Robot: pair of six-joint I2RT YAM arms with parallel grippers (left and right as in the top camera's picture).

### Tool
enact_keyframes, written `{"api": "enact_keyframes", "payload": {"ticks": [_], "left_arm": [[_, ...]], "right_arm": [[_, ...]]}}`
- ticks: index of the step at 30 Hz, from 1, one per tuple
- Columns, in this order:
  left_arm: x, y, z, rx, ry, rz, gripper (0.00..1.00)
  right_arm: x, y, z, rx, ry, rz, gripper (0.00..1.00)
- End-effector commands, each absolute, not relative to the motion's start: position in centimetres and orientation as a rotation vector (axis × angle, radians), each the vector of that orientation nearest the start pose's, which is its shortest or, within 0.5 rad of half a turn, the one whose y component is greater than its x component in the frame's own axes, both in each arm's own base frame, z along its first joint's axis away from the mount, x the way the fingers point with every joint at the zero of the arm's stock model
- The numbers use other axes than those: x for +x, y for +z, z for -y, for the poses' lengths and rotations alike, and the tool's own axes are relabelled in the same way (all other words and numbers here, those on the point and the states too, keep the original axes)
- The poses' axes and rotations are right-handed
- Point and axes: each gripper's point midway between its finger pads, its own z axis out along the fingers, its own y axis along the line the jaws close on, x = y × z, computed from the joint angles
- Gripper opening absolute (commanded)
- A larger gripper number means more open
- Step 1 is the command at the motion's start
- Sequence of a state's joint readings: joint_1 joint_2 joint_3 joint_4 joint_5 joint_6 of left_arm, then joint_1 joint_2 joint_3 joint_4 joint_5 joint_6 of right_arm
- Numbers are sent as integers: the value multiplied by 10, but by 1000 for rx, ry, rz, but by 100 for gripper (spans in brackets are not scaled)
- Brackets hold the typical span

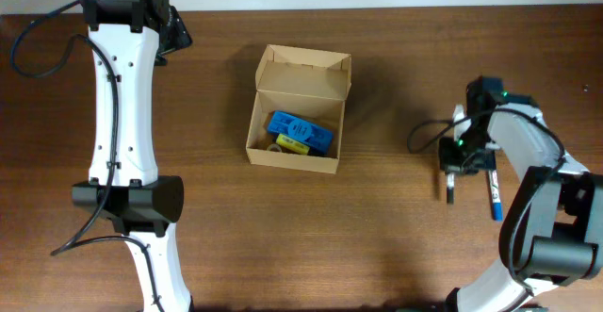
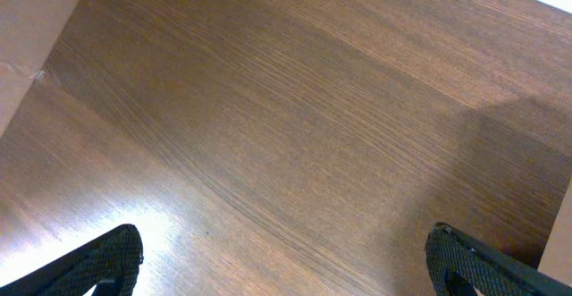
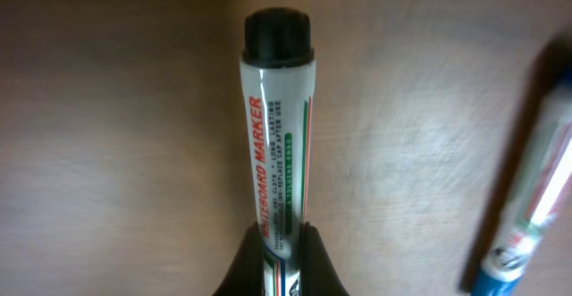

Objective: Pack container
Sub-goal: 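Carry the black-capped marker into the box and release it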

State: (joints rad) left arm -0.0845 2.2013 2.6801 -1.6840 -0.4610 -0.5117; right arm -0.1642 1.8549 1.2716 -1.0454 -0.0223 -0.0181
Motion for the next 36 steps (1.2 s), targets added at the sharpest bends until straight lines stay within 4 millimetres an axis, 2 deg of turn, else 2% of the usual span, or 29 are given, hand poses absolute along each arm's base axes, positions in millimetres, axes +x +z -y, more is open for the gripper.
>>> {"api": "enact_keyframes", "payload": {"ticks": [1,4,6,9,11,14,16,21,26,30,36], "left_arm": [[450,285,-42,-658,464,-2532,100],[450,285,-42,-658,464,-2532,100],[450,285,-42,-658,464,-2532,100],[450,285,-42,-658,464,-2532,100],[450,285,-42,-658,464,-2532,100],[450,285,-42,-658,464,-2532,100],[450,285,-42,-658,464,-2532,100],[450,285,-42,-658,464,-2532,100],[450,285,-42,-658,464,-2532,100],[450,285,-42,-658,464,-2532,100],[450,285,-42,-658,464,-2532,100]], "right_arm": [[350,75,44,235,134,-3080,4],[371,114,43,195,144,-3016,4],[384,147,34,99,175,-2960,4],[400,193,1,-121,274,-2857,4],[407,221,-23,-283,271,-2781,4],[413,249,-64,-579,218,-2658,4],[411,260,-93,-793,146,-2573,4],[392,260,-166,-1298,7,-2359,4],[377,251,-230,-1665,-58,-2105,4],[373,231,-263,-1774,-43,-2040,4],[373,178,-287,-1904,-24,-2070,4]]}}
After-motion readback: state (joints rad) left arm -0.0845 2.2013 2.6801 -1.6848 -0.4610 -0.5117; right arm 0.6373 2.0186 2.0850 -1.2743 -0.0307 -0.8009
